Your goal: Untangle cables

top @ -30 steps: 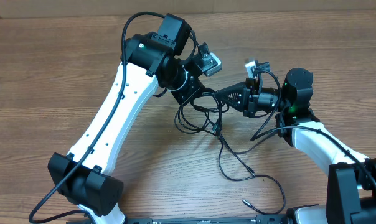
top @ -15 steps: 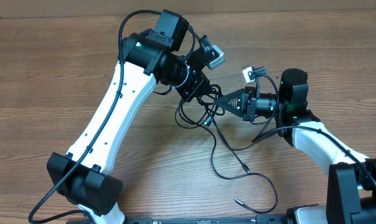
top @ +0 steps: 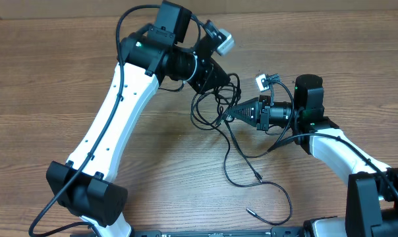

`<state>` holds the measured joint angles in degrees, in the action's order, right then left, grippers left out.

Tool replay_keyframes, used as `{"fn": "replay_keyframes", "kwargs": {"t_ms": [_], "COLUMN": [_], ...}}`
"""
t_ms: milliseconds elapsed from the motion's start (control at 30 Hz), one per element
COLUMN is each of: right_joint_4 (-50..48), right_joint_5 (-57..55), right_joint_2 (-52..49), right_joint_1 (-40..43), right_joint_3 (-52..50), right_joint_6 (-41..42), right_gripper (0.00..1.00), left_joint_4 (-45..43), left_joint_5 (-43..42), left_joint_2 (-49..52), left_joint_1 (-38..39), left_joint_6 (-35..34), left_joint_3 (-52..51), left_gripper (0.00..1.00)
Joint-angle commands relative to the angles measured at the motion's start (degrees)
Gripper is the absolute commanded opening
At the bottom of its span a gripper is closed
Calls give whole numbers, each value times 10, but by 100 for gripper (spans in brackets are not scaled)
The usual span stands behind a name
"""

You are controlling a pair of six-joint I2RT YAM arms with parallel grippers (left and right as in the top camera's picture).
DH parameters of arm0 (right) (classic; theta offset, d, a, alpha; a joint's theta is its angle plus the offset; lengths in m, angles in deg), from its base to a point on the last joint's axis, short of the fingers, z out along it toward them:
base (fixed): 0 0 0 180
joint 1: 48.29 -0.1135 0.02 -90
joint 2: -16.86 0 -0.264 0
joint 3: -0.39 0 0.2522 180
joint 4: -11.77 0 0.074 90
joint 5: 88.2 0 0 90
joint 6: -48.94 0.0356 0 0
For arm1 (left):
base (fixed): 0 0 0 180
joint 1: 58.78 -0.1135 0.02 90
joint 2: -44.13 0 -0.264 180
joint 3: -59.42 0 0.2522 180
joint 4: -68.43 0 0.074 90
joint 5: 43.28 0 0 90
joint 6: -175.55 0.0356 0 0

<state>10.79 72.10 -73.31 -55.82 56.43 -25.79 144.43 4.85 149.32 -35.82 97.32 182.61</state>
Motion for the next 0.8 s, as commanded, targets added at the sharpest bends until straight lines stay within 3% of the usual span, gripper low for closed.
{"fn": "replay_keyframes", "kwargs": {"t_ms": [0, 133, 167, 200, 267, 300, 367, 567, 767], "right_joint_4": [3, 0, -2, -6, -23, -34, -59, -143, -195], "right_joint_5": [-10, -10, -10, -10, -10, -10, -10, -12, -12], "right_joint_2": [5, 5, 5, 5, 5, 5, 5, 5, 5], "right_joint_1": [-1, -1, -1, -1, -1, -1, -1, -1, -1], "right_joint_3": [5, 5, 5, 5, 5, 5, 5, 5, 5], "right_joint_6": [-8, -8, -7, -7, -7, -5, -5, -5, -5], "right_gripper": [4, 5, 11, 21, 63, 71, 77, 77, 70], "left_joint_4": [-21, -10, 0, 8, 35, 45, 76, 148, 165], "left_joint_5": [1, 1, 1, 1, 1, 1, 1, 1, -24], "left_joint_2": [-17, -17, -17, -17, -17, -17, -17, -17, -17], "left_joint_1": [-15, -16, -16, -16, -16, -16, -16, -16, -10], "left_joint_6": [-87, -74, -59, -48, -14, 0, 46, 150, 166], "left_joint_3": [6, 6, 6, 6, 6, 6, 6, 6, 6], "left_gripper": [4, 4, 4, 4, 4, 4, 4, 4, 4]}}
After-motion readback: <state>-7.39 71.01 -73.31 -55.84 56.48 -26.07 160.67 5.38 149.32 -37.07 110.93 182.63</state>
